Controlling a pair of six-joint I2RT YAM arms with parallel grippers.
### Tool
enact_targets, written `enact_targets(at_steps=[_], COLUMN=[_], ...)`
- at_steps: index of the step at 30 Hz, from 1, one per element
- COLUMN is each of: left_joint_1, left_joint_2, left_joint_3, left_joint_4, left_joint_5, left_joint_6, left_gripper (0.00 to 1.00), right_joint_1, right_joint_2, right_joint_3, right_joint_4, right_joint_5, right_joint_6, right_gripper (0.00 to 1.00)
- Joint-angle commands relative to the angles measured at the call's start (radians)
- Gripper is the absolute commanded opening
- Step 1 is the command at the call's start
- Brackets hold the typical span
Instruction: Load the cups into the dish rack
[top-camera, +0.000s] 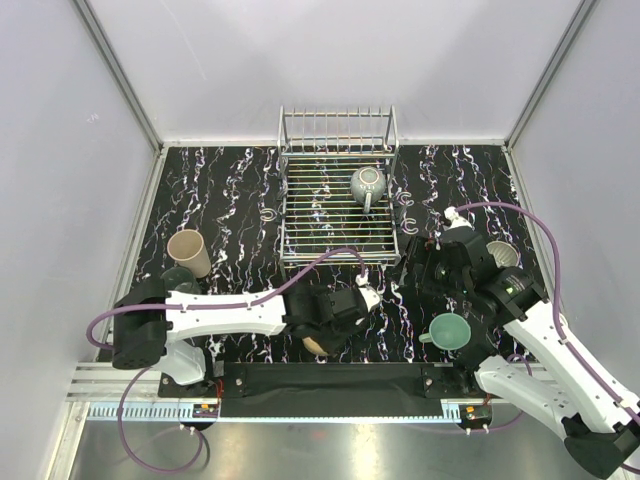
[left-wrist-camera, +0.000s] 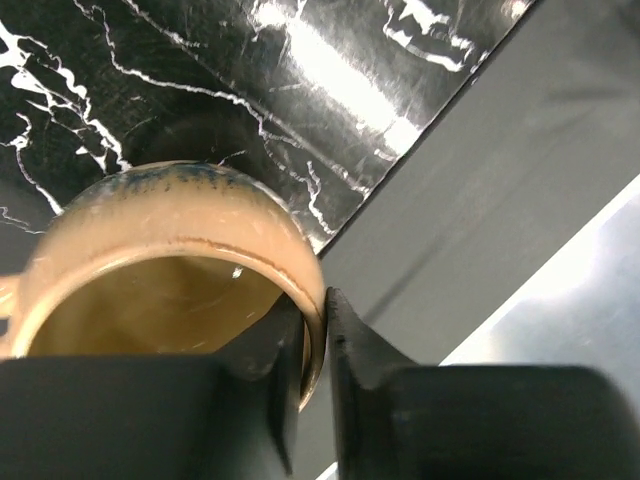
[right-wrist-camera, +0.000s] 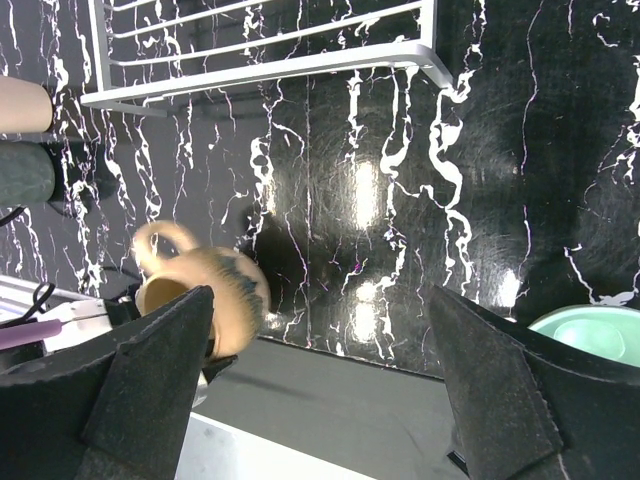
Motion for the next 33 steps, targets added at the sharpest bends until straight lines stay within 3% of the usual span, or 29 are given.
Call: enact_targets(at_steps=[1, 9, 15, 16, 20, 26, 30, 33], left_joint_1=[-0.002, 0.000, -0.002, 0.000, -0.002, -0.002, -0.003, -0.002], left_joint_2=[0.000, -0.017, -0.080, -0.095, -0.228, -0.356, -0.323, -0.306], left_joint_3=[0.008, -0.015, -0.028, -0.040, -0.032, 0.043, 0.208, 0.252], left_joint_4=[0.001, -0.004, -0.085, -0.090, -0.113, -0.129, -0.328, -0.367], left_joint_5=[0.023, -0.012, -0.046, -0.051, -0.069, -0.107, -0.238, -0.264], left_joint_6=[0.063, 0.061, 0.040, 0.032, -0.018, -0.112, -0.364, -0.522], left_gripper=[0.21, 0.26, 0.49, 0.59, 0.74, 0.77, 0.72, 0.70], right_joint_1=[0.005, 0.005, 0.005, 0.005, 0.004, 0.005, 0.004, 0.005], right_joint_2=[-0.005, -0.005, -0.005, -0.004, -0.002, 0.015, 0.024, 0.015], right_joint_3=[-0.002, -0.014, -0.011, -0.010, -0.011, -0.013, -0.008, -0.010], right_joint_4=[0.040, 0.050, 0.048, 0.048, 0.051, 0.059, 0.053, 0.048], right_joint_5=[-0.014, -0.021, -0.021, -0.023, -0.020, -0.023, -0.021, -0.009], right_joint_6=[0.001, 0.005, -0.002, -0.004, -0.005, -0.015, -0.022, -0.018], right_gripper=[0.96, 0.97, 0.97, 0.97, 0.97, 0.98, 0.98, 0.98])
